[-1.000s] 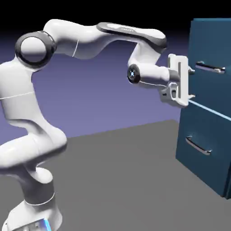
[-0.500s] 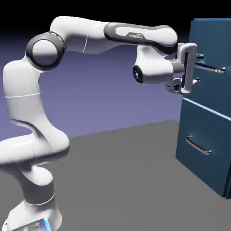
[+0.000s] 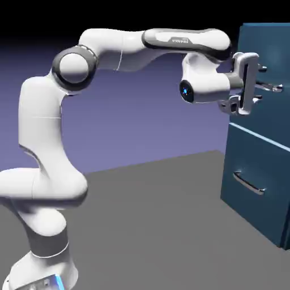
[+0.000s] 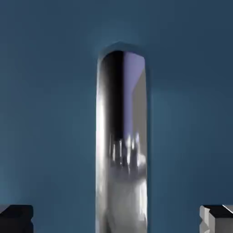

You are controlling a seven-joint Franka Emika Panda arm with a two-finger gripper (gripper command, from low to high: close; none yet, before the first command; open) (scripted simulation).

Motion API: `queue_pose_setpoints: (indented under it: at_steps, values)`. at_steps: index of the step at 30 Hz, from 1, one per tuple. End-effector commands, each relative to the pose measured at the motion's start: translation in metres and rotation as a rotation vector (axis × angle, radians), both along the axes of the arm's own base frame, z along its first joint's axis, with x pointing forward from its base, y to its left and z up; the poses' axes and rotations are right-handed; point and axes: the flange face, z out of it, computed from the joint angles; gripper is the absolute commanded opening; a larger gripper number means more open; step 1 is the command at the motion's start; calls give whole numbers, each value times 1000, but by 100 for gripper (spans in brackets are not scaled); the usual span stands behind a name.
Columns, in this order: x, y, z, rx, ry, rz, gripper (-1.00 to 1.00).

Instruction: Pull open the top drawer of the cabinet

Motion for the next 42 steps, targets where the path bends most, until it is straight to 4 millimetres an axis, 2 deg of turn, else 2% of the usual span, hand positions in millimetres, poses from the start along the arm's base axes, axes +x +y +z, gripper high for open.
queue_pose_setpoints:
  at_steps: [1,8,26,34,40,42]
  values:
    - [0,0,0,0,0,0,-100]
    - [-31,0,0,0,0,0,-100]
    - [-74,0,0,0,0,0,-100]
    - [-100,0,0,0,0,0,-100]
    - [-160,0,0,0,-1,1,-100]
    - [-166,-1,1,4,-5,3,-100]
